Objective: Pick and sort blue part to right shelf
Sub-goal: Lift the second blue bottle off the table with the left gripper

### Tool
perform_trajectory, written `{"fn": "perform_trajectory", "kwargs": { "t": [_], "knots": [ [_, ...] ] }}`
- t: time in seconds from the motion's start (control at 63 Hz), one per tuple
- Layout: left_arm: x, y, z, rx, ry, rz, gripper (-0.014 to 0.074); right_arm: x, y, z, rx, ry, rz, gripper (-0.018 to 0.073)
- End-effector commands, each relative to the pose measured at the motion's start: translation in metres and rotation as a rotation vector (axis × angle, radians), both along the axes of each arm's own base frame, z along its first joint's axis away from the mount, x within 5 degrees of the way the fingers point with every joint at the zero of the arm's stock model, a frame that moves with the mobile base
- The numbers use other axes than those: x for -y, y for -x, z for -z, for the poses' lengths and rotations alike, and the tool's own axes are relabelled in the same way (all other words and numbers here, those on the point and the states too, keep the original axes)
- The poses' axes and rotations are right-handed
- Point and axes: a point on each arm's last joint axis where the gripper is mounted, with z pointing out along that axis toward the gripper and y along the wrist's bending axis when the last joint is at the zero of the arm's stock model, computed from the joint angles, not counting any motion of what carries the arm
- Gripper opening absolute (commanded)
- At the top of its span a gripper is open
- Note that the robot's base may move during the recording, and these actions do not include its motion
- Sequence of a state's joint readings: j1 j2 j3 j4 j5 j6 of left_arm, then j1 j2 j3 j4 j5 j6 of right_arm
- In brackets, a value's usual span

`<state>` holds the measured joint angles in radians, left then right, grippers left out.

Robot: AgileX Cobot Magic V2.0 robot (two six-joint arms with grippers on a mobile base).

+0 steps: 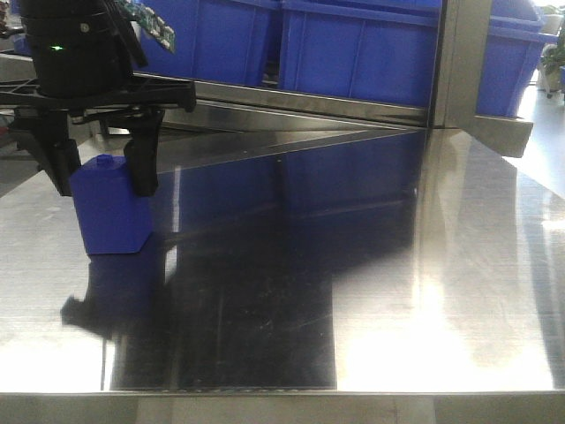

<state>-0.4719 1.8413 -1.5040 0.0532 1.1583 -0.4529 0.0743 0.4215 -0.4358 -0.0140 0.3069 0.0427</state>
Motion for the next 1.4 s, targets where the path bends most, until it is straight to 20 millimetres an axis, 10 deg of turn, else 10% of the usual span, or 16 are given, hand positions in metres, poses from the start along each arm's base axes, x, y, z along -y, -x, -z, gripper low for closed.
{"fn": "perform_trajectory", "kwargs": {
  "t": [0.0,0.286,0.714,1.38],
  "knots": [
    [0.002,0.011,-0.039,0.086,0.082,0.079,0.0312,0.001,-0.001,-0.019,0.124,0.006,0.006,0.0374],
    [-0.007,0.033,-0.064,0.181,0.184,0.348,0.0312,0.001,-0.001,-0.019,0.124,0.006,0.006,0.0374],
    [-0.062,0.076,-0.077,0.678,0.250,0.223,0.0312,0.001,-0.001,-0.019,0.124,0.006,0.006,0.0374],
    [-0.137,0.213,-0.101,1.217,0.203,0.112,0.0312,0.001,-0.001,-0.019,0.124,0.006,0.006,0.0374]
  ]
}}
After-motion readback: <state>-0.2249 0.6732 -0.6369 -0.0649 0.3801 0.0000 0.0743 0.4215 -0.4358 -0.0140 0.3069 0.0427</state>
